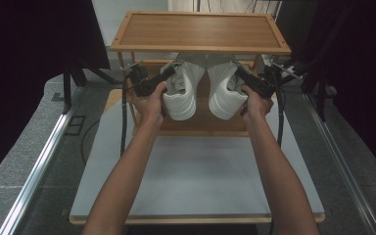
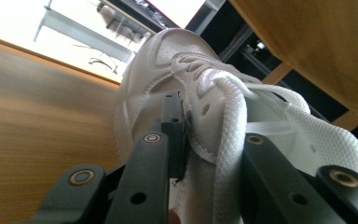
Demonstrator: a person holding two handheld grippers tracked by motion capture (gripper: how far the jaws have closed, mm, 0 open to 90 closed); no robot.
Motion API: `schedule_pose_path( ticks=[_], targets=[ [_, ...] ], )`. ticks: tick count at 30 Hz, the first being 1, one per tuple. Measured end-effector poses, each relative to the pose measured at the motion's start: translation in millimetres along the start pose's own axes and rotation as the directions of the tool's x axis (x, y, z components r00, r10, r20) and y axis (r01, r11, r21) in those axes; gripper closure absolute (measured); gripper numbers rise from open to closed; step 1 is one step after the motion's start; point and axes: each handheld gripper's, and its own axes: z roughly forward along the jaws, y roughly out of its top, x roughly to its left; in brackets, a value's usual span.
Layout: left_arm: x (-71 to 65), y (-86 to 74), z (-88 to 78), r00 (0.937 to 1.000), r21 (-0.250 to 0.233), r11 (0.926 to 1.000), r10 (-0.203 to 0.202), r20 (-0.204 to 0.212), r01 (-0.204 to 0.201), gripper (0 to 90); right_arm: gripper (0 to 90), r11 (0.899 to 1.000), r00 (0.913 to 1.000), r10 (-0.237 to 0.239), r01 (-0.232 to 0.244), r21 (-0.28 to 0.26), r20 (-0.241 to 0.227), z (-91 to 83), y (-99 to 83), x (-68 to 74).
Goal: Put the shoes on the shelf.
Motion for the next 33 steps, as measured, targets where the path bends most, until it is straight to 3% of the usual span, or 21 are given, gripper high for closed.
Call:
schedule_pose_path(
  ticks=[3,5,8,9,11,12,13,14,18,19,20,21,23,26,27,28,29,30,32,33],
  targets=[
    [-0.4,-1.9,3.2,0.9999,0.004,0.9999,-0.011,-0.007,0.011,76.4,77.1,1.000,0.9999,-0.015,0.015,-0.002,0.005,2.5,-0.5,-1.3],
    [2.4,-4.3,7.0,0.9985,0.010,0.9985,-0.054,0.010,0.054,72.3,71.0,1.000,0.9999,-0.003,0.003,-0.010,-0.011,4.2,-1.0,-0.1],
    [2.0,-4.5,9.5,0.9979,0.017,0.9981,-0.060,0.024,0.059,62.4,64.1,1.000,0.9995,-0.005,0.005,-0.022,-0.031,6.3,-1.8,1.6],
    [1.4,-4.6,11.4,0.9967,0.029,0.9973,-0.069,0.043,0.068,58.6,56.2,1.000,0.9990,0.006,-0.007,-0.014,-0.045,9.2,-1.8,2.5],
    [-1.6,-3.5,10.2,0.9927,0.026,0.9961,-0.086,0.084,0.084,52.5,53.2,1.000,0.9973,0.023,-0.025,-0.017,-0.070,9.2,-1.1,5.1],
    [-1.6,-3.5,10.2,0.9927,0.026,0.9961,-0.086,0.084,0.084,52.6,52.4,1.000,0.9935,0.009,-0.012,-0.021,-0.113,7.1,0.3,8.4],
    [-3.6,-2.5,8.5,0.9905,0.015,0.9961,-0.088,0.105,0.087,52.6,52.4,1.000,0.9935,0.009,-0.012,-0.021,-0.113,7.1,0.3,8.4],
    [-5.6,-1.3,6.3,0.9901,0.001,0.9962,-0.087,0.110,0.087,50.5,50.9,0.999,0.9893,-0.022,0.018,-0.028,-0.144,3.9,1.5,15.8],
    [-8.3,1.6,-2.3,0.9882,0.007,0.9973,-0.073,0.134,0.073,51.4,50.4,0.998,0.9895,-0.054,0.050,-0.038,-0.134,-2.6,2.2,22.7],
    [-11.0,2.5,-8.4,0.9902,0.003,0.9989,-0.046,0.131,0.046,52.2,51.1,0.997,0.9900,-0.060,0.054,-0.050,-0.128,-9.3,3.5,22.8],
    [-11.0,2.5,-8.4,0.9902,0.003,0.9989,-0.046,0.131,0.046,53.1,51.1,0.997,0.9900,-0.060,0.054,-0.050,-0.128,-9.3,3.5,22.8],
    [-14.8,3.4,-17.4,0.9905,-0.003,1.0000,-0.005,0.138,0.005,54.8,53.9,0.996,0.9897,-0.066,0.058,-0.068,-0.127,-17.5,4.5,21.2],
    [-16.0,3.5,-21.0,0.9896,-0.001,1.0000,0.008,0.144,-0.008,58.4,57.1,0.995,0.9888,-0.082,0.073,-0.069,-0.125,-25.4,4.1,19.7],
    [-19.1,-0.3,-38.5,0.9846,0.011,0.9956,0.091,0.149,-0.093,66.2,64.8,0.991,0.9848,-0.121,0.113,-0.071,-0.125,-38.3,1.1,18.7],
    [-18.6,-4.8,-49.2,0.9786,0.025,0.9892,0.139,0.151,-0.145,72.9,71.2,0.985,0.9789,-0.166,0.159,-0.069,-0.119,-50.7,-2.3,18.5],
    [-18.6,-4.8,-49.2,0.9786,0.025,0.9892,0.139,0.151,-0.145,75.5,71.2,0.985,0.9789,-0.166,0.159,-0.069,-0.119,-50.7,-2.3,18.5],
    [-17.1,-10.4,-59.0,0.9722,0.040,0.9846,0.161,0.170,-0.170,77.7,77.0,0.979,0.9713,-0.202,0.197,-0.055,-0.125,-62.2,-6.6,18.3],
    [-17.1,-10.4,-59.0,0.9722,0.040,0.9846,0.161,0.170,-0.170,79.1,77.0,0.979,0.9713,-0.202,0.197,-0.055,-0.125,-62.2,-6.6,18.3],
    [-15.9,-17.1,-69.3,0.9648,0.049,0.9774,0.194,0.177,-0.206,81.5,81.9,0.971,0.9597,-0.238,0.235,-0.041,-0.149,-73.3,-12.4,18.1],
    [-15.4,-20.0,-73.0,0.9606,0.058,0.9721,0.214,0.177,-0.227,84.8,85.9,0.957,0.9413,-0.289,0.289,-0.028,-0.174,-83.6,-21.5,18.6]
  ],
)
